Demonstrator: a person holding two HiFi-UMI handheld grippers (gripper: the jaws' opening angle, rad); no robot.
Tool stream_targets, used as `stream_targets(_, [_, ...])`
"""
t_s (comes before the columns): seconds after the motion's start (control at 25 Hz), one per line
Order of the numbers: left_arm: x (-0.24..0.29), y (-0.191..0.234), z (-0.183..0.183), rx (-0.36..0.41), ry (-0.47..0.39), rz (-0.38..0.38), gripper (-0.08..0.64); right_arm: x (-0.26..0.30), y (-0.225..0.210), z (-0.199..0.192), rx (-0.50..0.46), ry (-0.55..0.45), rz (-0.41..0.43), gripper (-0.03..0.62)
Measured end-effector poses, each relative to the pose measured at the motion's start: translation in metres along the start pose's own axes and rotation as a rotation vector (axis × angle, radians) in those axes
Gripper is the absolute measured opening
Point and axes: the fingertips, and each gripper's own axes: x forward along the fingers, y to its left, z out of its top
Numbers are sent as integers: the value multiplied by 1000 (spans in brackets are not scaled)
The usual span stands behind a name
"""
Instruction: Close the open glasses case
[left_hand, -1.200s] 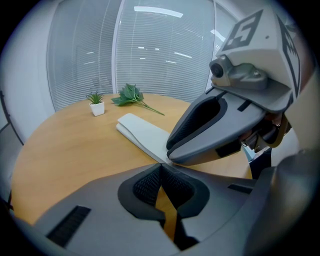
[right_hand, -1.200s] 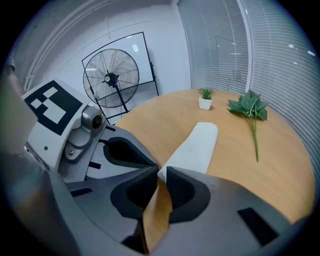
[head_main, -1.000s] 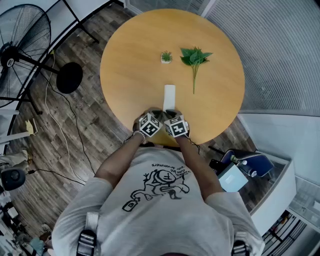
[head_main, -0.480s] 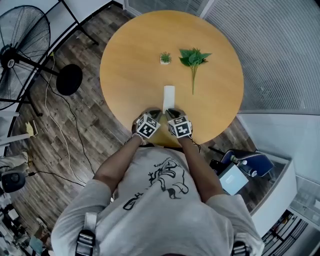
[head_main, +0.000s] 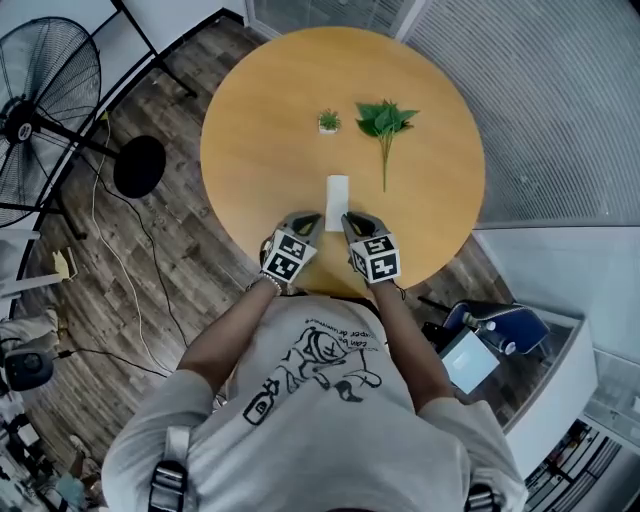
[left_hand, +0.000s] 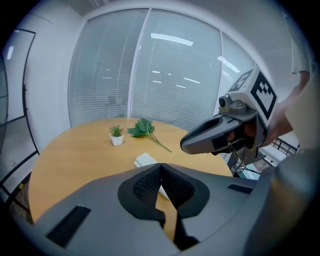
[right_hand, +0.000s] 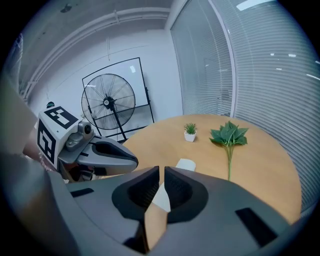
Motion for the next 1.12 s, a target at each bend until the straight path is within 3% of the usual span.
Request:
stream_targets(0.4, [-56, -7, 85, -24, -180, -8, 20, -54, 4, 63, 5, -141, -20, 37])
stream_targets(1.12, [-153, -27, 194, -35, -416, -27, 20, -152, 33, 154, -50, -317, -25, 35])
